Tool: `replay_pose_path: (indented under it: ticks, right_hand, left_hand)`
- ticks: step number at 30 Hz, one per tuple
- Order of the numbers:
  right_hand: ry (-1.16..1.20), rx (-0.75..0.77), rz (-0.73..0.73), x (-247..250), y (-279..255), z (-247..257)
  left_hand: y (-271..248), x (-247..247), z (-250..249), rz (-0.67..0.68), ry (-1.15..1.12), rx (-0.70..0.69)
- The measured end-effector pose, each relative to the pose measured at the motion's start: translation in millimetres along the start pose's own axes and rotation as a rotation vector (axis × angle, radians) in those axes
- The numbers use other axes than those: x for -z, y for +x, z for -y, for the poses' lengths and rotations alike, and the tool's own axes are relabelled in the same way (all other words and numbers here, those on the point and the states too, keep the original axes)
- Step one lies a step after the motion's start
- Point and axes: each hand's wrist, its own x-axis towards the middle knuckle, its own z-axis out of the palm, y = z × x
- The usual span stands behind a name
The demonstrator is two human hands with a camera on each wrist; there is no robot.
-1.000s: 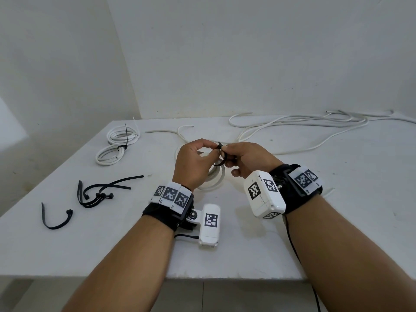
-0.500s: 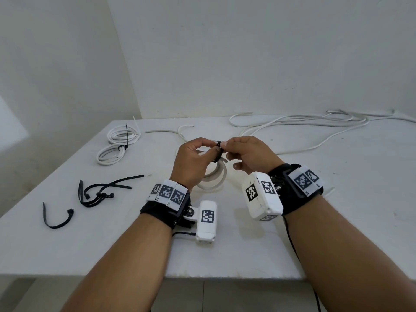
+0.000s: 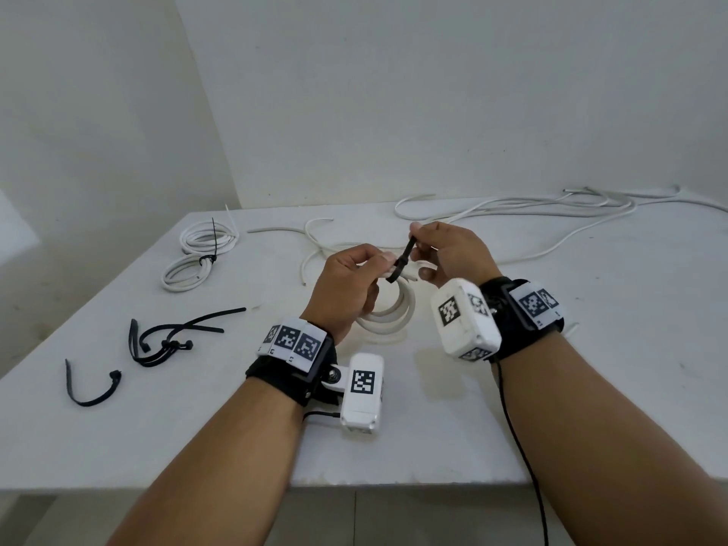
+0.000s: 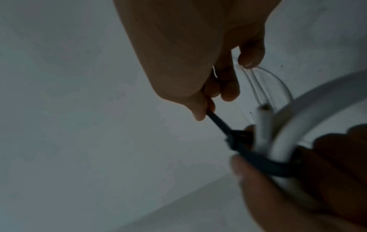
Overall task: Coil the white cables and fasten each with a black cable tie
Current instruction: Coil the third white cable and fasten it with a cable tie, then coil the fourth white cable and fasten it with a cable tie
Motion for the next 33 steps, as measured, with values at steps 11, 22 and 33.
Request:
replay_pose_path:
  ticks: [11,22,33]
  right_hand:
    - [-0.086,0.025,-0.045,-8.5,-2.5,-5.3]
    - [-0.140,-0.059,0.163,-14.1,-8.3,-5.0]
    - [-0.643,-0.095,0.232,-45.4,-4.1,-7.8]
  left_hand:
    - [-3.9,4.3,3.4,0.186,-0.089,0.106]
    - [-7.6,7.0,1.7,0.072,-0.108,0.086]
    - [10.2,54.2,-20.5,-0.140,-0.048,-0.068]
